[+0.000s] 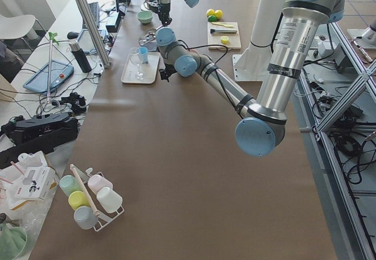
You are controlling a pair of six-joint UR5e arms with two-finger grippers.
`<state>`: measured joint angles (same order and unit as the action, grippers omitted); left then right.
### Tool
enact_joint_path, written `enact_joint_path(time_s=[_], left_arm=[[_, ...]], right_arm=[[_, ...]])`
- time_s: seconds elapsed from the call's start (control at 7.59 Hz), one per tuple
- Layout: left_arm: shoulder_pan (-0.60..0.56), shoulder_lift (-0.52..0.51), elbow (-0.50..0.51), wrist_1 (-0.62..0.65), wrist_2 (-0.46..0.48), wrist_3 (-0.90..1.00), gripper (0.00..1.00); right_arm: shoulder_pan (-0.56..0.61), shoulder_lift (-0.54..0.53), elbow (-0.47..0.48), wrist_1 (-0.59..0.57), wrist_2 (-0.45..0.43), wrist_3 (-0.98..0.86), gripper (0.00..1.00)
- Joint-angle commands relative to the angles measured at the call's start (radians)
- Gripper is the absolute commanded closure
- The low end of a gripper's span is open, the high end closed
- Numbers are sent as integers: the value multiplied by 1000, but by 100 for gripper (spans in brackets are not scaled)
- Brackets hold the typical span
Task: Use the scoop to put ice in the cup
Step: 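Carry the scoop over the blue cup while the left arm withdraws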
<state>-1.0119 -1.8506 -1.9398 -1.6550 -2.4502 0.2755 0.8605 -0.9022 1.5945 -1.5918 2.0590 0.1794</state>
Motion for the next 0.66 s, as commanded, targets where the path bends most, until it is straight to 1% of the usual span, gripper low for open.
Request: enact_joint_path(time_s=[0.0,0.13,0.26,0.4,0.53], left_arm=[[-161,66,12,132,-101,4,1],[-230,121,15,130,-105,4,1],[-287,152,10,136,-130,2,1],[-298,177,59,138,-130,-5,1],[-356,186,76,139,-128,-7,1]], right_arm=[[0,73,-48,-122,19,-99,100],[0,92,-59,-158,21,-125,100],[0,97,-67,-177,23,-145,100],[0,111,-70,-213,24,-173,100],[6,127,-68,-271,30,-213,100]])
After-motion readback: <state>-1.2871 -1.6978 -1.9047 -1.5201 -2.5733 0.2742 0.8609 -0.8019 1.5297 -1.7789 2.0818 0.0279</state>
